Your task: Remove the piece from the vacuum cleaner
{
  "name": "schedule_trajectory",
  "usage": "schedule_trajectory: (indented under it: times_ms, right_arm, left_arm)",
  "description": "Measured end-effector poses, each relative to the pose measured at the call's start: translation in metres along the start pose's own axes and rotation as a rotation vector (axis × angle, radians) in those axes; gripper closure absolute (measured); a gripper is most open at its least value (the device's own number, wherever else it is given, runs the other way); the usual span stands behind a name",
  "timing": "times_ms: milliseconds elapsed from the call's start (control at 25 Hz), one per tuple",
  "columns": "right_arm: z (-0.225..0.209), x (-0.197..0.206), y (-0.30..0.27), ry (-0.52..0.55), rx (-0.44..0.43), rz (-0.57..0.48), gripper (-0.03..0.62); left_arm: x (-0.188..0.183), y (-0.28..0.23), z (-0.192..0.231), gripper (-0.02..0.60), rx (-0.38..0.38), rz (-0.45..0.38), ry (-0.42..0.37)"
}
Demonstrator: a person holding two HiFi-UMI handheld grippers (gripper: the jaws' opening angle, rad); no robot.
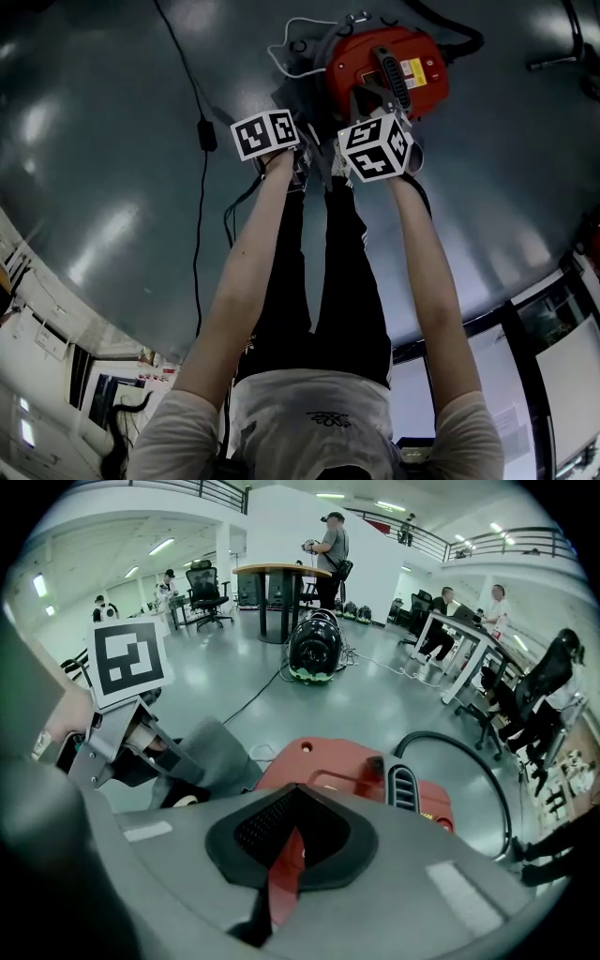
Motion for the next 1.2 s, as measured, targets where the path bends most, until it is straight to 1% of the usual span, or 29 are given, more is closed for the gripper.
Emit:
schedule_trajectory:
  times_ms: [120,320,480,560,600,640,720,760,800,880,960,1000,1080,1200]
  right_arm:
    - [0.000,0.000,0.000,0.003,0.005,-0.003,0.580]
    - [0.000,0.001,-0.004,0.004,0.009,-0.006,0.580]
    - [0.000,0.002,-0.003,0.008,0.020,-0.012,0.580]
    - [0.000,0.002,-0.004,-0.006,0.016,-0.013,0.580]
    - [-0.001,0.002,-0.004,-0.017,0.011,-0.013,0.580]
    - [-0.001,0.002,-0.003,-0.027,0.004,-0.011,0.580]
    - [-0.002,0.001,-0.002,-0.041,-0.010,-0.005,0.580]
    - [-0.002,0.001,-0.002,-0.045,-0.015,-0.001,0.580]
    - [-0.001,0.001,-0.002,-0.047,-0.019,0.002,0.580]
    - [-0.001,0.001,-0.001,-0.042,-0.016,-0.002,0.580]
    - [-0.002,0.000,-0.001,-0.038,0.000,-0.017,0.580]
    - [-0.002,0.001,-0.001,-0.045,0.006,-0.024,0.580]
    - [-0.002,0.003,-0.002,-0.068,0.010,-0.036,0.580]
    - [0.000,0.003,-0.004,-0.077,0.005,-0.029,0.580]
  left_arm:
    - [0.001,0.002,0.003,0.560,-0.003,-0.010,-0.010]
    - [0.005,0.004,0.012,0.560,0.010,-0.040,0.005]
    - [0.009,0.007,0.016,0.560,0.002,-0.039,-0.011]
    - [0.010,0.009,0.017,0.560,-0.023,-0.033,-0.049]
    - [0.011,0.011,0.018,0.560,-0.054,-0.030,-0.079]
    - [0.013,0.013,0.021,0.560,-0.105,-0.026,-0.115]
    - [0.023,0.021,0.039,0.560,-0.248,-0.013,-0.194]
    - [0.030,0.028,0.052,0.561,-0.301,-0.013,-0.231]
    - [0.036,0.038,0.064,0.561,-0.327,-0.022,-0.264]
    - [0.045,0.063,0.081,0.561,-0.340,-0.059,-0.341]
    - [0.053,0.078,0.086,0.561,-0.339,-0.087,-0.421]
    - [0.056,0.082,0.086,0.561,-0.337,-0.096,-0.447]
    - [0.059,0.083,0.088,0.561,-0.338,-0.114,-0.459]
    - [0.053,0.086,0.091,0.561,-0.340,-0.154,-0.405]
Point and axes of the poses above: the fingertips, and each gripper's own axes: y backward along the fingers, z to its left, x out of its underside, the point moved 4 cm from there along y, backward along the fingers, and after that the axes turned 15 degrees about z, right-handed, at the moved point
